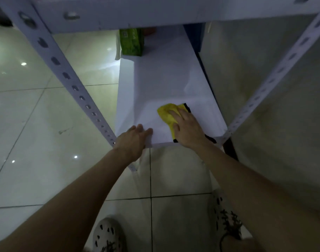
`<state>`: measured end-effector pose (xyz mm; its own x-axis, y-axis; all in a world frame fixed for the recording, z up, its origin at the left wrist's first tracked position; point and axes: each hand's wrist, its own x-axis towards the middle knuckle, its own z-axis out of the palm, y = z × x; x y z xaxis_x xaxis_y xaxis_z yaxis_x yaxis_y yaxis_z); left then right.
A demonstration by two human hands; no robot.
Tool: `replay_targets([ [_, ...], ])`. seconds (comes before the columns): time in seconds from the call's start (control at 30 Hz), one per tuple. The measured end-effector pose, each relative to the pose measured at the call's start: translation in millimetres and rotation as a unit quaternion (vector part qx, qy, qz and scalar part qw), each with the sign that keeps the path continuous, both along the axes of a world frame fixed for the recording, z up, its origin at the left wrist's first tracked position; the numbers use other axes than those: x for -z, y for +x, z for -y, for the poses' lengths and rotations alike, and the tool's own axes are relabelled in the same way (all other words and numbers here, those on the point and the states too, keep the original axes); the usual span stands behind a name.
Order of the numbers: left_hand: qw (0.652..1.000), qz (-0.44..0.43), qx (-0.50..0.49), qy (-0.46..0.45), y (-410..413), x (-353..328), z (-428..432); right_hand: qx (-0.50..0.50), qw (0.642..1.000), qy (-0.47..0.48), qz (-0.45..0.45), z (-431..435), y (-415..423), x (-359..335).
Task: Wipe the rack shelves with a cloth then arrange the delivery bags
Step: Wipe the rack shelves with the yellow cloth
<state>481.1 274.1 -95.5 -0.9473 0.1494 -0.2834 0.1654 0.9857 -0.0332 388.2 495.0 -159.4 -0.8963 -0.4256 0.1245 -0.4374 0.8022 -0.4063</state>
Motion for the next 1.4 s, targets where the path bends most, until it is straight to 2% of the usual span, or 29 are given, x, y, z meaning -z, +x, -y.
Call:
replay_targets([
  [0.2, 0.997, 0.005, -0.014, 0.074, 43.8, -33.9, 12.1, 0.006, 1.000, -0.007, 0.003, -1.5, 38.2, -4.0],
  [0.33, 0.985, -0.032, -0.150, 0.084, 73.2, -54.0, 55.2, -0.044, 0.999, -0.013, -0.018, 36.8, 54.0, -12.6],
  [0.47, 0.925, -0.121, -0.293, 0.211, 80.4, -69.4, 83.6, -0.100, 0.995, 0.008, -0.027, 69.8, 57.1, -15.4],
  [0.57, 0.885, -0.177, -0.271, 0.335, 69.9, -81.1, 81.2, -0.107, 0.994, 0.016, -0.010, 73.1, 35.0, -14.1],
  [0.67, 0.861, -0.210, -0.258, 0.384, 58.3, -86.6, 73.8, -0.090, 0.996, 0.021, -0.006, 86.3, 8.0, -12.7],
  [0.9, 0.870, -0.227, -0.234, 0.371, 58.7, -87.7, 77.1, -0.074, 0.996, 0.051, 0.006, 139.6, -60.2, -14.1],
  [1.03, 0.871, -0.245, -0.226, 0.362, 58.3, -85.7, 73.9, -0.062, 0.996, 0.055, -0.019, 171.7, -75.6, -10.7],
  [1.13, 0.876, -0.245, -0.228, 0.348, 57.9, -85.0, 75.1, -0.080, 0.994, 0.075, -0.025, 182.8, -61.8, -11.0],
  [1.2, 0.878, -0.235, -0.223, 0.352, 58.5, -86.6, 76.2, -0.115, 0.986, 0.104, -0.060, 181.8, -39.6, -10.5],
  [1.3, 0.884, -0.220, -0.239, 0.335, 56.8, -88.4, 73.9, -0.148, 0.983, 0.081, -0.068, 169.5, 2.9, -10.6],
  [1.4, 0.913, -0.184, -0.291, 0.221, 56.9, -85.0, 68.4, -0.131, 0.988, 0.071, -0.038, 146.1, 28.6, -9.3],
])
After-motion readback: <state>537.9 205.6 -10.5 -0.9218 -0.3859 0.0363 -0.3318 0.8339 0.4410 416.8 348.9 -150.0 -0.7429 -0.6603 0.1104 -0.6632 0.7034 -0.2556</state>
